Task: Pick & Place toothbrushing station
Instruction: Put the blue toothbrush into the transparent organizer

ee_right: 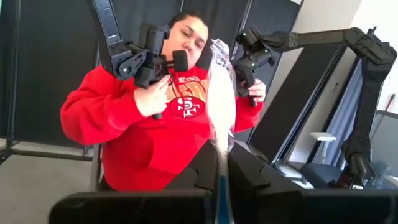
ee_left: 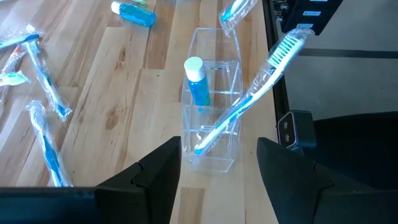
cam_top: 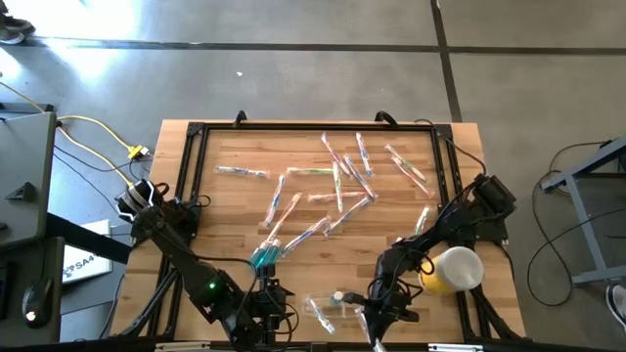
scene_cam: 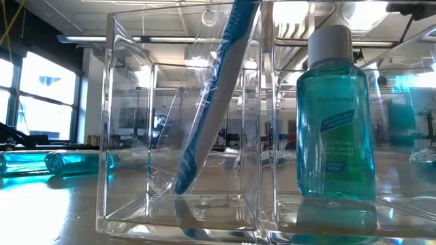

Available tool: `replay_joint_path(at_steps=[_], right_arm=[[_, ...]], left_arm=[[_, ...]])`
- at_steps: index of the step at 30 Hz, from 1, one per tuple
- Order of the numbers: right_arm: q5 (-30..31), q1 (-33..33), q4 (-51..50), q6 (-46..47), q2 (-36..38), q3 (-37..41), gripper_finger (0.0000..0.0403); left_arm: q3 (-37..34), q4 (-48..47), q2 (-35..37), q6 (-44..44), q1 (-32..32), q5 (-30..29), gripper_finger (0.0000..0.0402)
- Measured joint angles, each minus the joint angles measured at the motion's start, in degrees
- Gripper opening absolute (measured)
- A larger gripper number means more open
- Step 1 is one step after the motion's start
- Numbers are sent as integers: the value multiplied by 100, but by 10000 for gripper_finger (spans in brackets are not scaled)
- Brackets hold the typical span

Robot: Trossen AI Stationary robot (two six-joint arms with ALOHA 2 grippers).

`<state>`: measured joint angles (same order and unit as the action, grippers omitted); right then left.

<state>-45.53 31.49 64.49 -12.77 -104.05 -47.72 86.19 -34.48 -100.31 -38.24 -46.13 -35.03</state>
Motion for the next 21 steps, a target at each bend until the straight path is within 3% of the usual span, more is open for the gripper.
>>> replay_joint_path(at_steps=[21], right_arm=[[-301,-353,1689,1125,-1098,0,9]], left_arm=[[0,4,-4,-2,0,9,205]])
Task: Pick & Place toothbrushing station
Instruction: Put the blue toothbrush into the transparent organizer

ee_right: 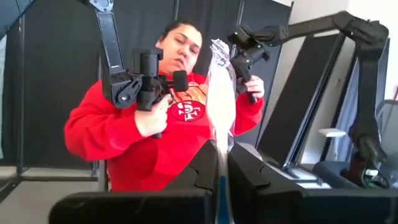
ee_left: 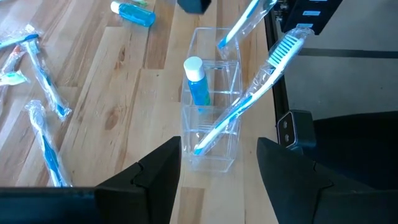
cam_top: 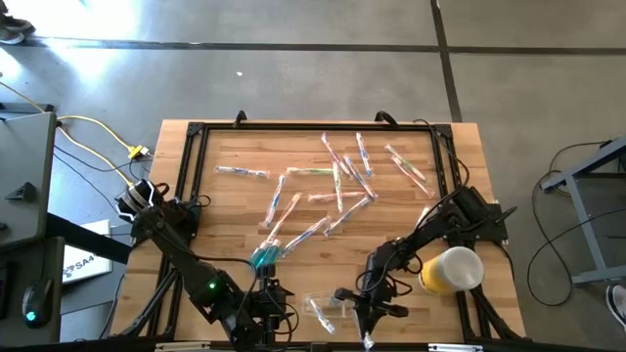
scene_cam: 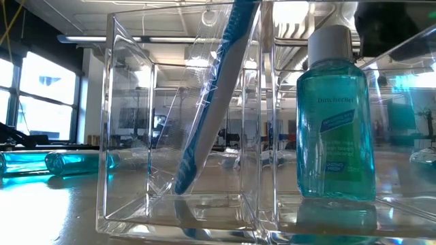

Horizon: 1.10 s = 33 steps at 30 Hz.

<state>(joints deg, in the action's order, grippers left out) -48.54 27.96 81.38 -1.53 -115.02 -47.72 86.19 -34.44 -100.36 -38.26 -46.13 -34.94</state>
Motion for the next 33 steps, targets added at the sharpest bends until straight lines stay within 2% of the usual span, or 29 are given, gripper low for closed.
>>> replay_joint_path(at_steps=[15,33], right_arm=[[-6,16,19,44,-63,0,9],[189,-114,291,29,-144,432,9]], left_arm=[[0,-1,-4,-102,0,0,205],[0,0,-4,-105,-2,0,205]])
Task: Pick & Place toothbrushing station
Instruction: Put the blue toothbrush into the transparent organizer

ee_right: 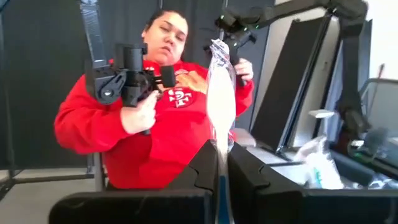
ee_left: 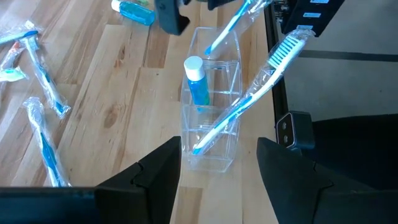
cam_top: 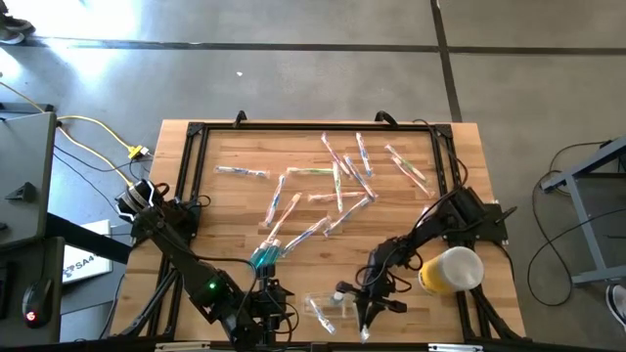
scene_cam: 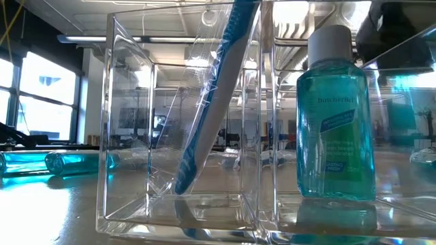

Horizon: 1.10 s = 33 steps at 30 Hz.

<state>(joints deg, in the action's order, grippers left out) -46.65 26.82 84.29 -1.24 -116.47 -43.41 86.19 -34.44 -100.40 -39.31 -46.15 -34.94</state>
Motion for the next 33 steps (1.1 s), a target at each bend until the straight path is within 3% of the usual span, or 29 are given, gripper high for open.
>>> replay_joint_path(at_steps=[6,18,33], right_arm=[[485,-70,68,292,-290,-1,14],[431,-55,66,367,-347,-2,18],[428,-53,48,901,-347,-3,90]], left_arm=[[0,0,0,0,0,0,205],[0,0,0,0,0,0,205],[0,-2,0,0,0,0,205]])
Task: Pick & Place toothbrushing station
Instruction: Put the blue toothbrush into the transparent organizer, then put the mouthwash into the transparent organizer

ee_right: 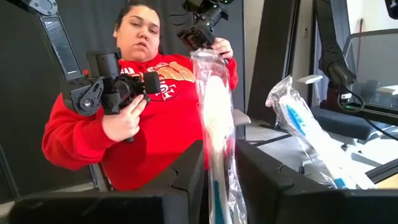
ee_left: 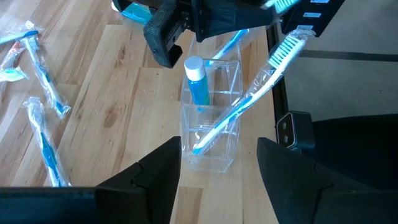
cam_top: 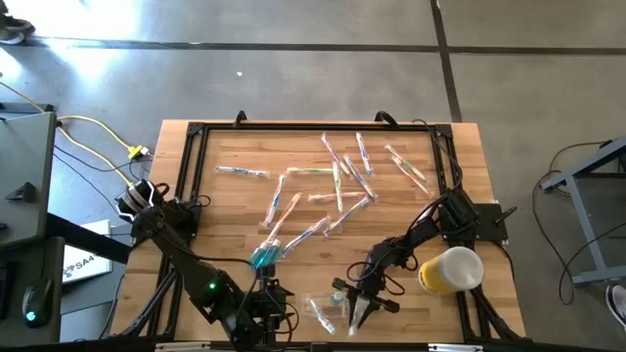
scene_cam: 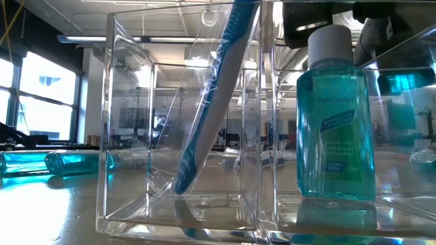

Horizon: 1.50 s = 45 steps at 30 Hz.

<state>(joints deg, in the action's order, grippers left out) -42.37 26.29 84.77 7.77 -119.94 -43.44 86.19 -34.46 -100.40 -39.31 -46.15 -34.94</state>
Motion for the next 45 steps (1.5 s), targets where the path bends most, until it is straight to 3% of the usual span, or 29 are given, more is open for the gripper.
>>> replay_joint_path(at_steps=[13,16,30,39,45], right_arm=[[-16,6,27,282,0,0,159],[-270,-6,33,315,90,0,170],[-864,-83,-620,438,1220,0,176],[-1366,26,-2394,466,2356,0,176],[-1330,310,-3771,247,3128,1,176]], left_arm=[[0,-2,0,0,0,0,205],[0,-2,0,0,0,0,205],[0,-17,0,0,0,-2,205],[0,-15,0,-4,0,-6,205],[0,2,0,-1,0,-120,205]])
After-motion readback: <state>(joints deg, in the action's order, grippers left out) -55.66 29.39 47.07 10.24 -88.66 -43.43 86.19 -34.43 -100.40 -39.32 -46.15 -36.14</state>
